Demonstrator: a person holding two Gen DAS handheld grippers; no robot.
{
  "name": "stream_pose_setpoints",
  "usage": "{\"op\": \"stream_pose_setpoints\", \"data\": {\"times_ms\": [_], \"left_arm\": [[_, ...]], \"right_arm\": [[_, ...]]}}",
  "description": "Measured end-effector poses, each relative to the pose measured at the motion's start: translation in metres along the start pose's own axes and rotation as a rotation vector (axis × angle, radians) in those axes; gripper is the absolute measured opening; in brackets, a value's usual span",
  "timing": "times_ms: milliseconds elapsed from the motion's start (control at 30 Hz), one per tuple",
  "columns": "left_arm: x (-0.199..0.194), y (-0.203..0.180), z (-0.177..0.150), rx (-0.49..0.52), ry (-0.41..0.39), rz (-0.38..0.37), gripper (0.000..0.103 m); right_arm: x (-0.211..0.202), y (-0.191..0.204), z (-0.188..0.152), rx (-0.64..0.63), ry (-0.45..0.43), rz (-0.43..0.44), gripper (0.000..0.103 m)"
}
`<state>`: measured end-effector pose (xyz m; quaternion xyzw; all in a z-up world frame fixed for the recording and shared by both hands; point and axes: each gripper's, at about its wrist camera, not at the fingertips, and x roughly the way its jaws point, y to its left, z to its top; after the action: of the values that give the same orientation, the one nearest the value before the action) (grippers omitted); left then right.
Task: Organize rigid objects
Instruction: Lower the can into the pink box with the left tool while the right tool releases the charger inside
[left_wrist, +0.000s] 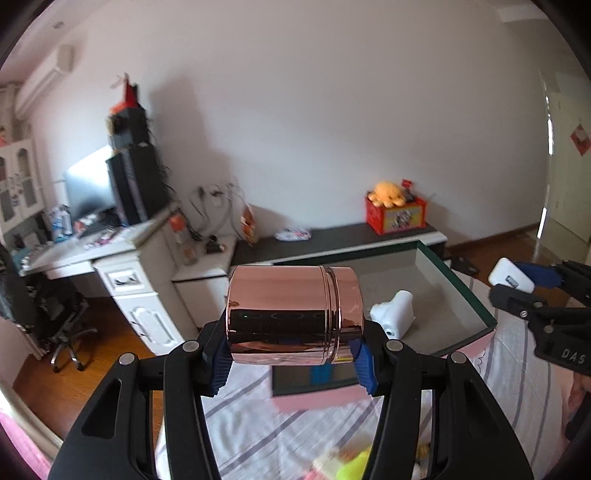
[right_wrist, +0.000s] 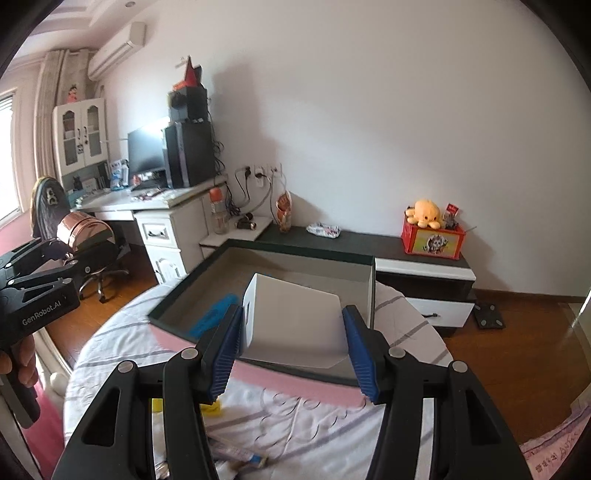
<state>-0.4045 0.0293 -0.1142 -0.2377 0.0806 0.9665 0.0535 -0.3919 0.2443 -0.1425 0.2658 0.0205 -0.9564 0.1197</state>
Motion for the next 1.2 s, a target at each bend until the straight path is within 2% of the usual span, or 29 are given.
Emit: {"op": "stream_pose_setpoints", "data": {"times_ms": [100, 233, 567, 700, 833, 900, 967, 1033, 1200], "left_arm": [[0.035, -0.011, 0.002, 0.028, 0.048, -0.009, 0.054], [0.079, -0.027, -0.002, 0.044, 0.122, -0.061, 0.054], [0.127, -0.047, -0.031, 0.072, 0.217, -0.085, 0.055], [0.125, -0.042, -0.032, 0.055, 0.207, -0.086, 0.057], [0.117, -0.036, -0.031, 0.039, 0.194, -0.069, 0.074], [0.107, -0.029, -0.03, 0.019, 0.178, -0.056, 0.08], [0.091, -0.02, -0.03, -0.003, 0.156, -0.046, 0.09], [0.074, -0.011, -0.031, -0.024, 0.134, -0.019, 0.096], [0.011, 0.017, -0.034, -0.118, 0.05, 0.028, 0.103]], "right_arm": [[0.03, -0.008, -0.003, 0.003, 0.047, -0.006, 0.056], [0.07, -0.019, -0.014, 0.026, 0.119, -0.007, 0.056], [0.111, -0.021, -0.034, 0.018, 0.192, -0.012, 0.056], [0.114, -0.022, -0.038, 0.024, 0.186, -0.014, 0.056], [0.111, -0.021, -0.037, 0.035, 0.177, 0.001, 0.058], [0.105, -0.02, -0.036, 0.035, 0.163, -0.017, 0.065], [0.091, -0.02, -0.033, 0.048, 0.131, -0.02, 0.07], [0.074, -0.021, -0.028, 0.062, 0.094, -0.031, 0.081], [0.016, -0.011, -0.021, 0.071, 0.003, -0.047, 0.083]]}}
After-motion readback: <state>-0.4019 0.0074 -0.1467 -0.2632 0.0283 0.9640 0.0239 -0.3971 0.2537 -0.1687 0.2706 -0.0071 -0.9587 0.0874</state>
